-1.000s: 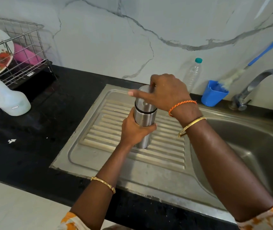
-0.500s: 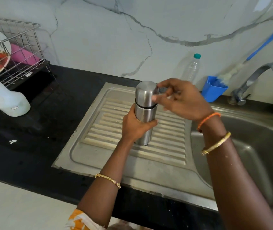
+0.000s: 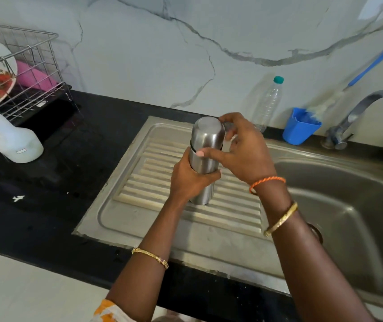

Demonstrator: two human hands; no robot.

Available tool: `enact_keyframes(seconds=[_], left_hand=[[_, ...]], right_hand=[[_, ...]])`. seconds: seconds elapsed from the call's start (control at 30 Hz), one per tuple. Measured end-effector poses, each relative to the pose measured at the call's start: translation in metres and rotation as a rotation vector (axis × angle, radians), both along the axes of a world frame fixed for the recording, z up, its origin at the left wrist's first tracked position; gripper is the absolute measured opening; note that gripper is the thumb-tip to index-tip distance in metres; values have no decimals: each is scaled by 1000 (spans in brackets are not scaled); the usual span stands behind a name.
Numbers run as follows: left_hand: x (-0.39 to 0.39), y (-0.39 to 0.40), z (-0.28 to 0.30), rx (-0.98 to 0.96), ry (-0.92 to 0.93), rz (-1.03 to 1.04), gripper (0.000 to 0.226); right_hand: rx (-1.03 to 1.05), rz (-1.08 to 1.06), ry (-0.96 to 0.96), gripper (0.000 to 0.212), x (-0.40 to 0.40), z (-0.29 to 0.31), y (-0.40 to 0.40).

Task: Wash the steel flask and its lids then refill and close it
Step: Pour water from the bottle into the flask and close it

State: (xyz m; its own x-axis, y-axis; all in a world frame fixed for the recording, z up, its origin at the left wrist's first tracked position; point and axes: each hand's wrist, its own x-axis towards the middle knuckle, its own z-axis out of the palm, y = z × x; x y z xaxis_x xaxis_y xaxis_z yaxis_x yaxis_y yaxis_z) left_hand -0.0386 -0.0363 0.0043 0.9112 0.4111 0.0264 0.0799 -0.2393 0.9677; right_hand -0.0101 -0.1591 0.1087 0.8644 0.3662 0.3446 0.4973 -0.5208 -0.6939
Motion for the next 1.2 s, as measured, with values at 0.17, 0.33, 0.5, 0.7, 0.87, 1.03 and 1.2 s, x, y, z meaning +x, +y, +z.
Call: enact_keyframes(seconds=[0.17,0.33,0.5,0.7,0.87,1.03,1.2], left_hand=[[0,0,-1,-1,12,5,66],[-2,-1,0,7,2,-13,66],[-4,-4,2,30,7,9,65],[-4,-1,1,5,20,15,64],[-4,-1,0,17,10,5,64],[-4,-1,1,4,12,17,65],[-3,-1,0,10,10,4,69]], right_hand=[[242,96,136,51,9,7,-7],[13,537,352,73,32,13,-5],[-214,-92,-60,78,0,7,19],[131,-64,136,45,13,23,-3],[-26,563,403,71,35,21,-8],[-94,82,-29,63,12,12,4],[189,73,9,63,11,7,2]])
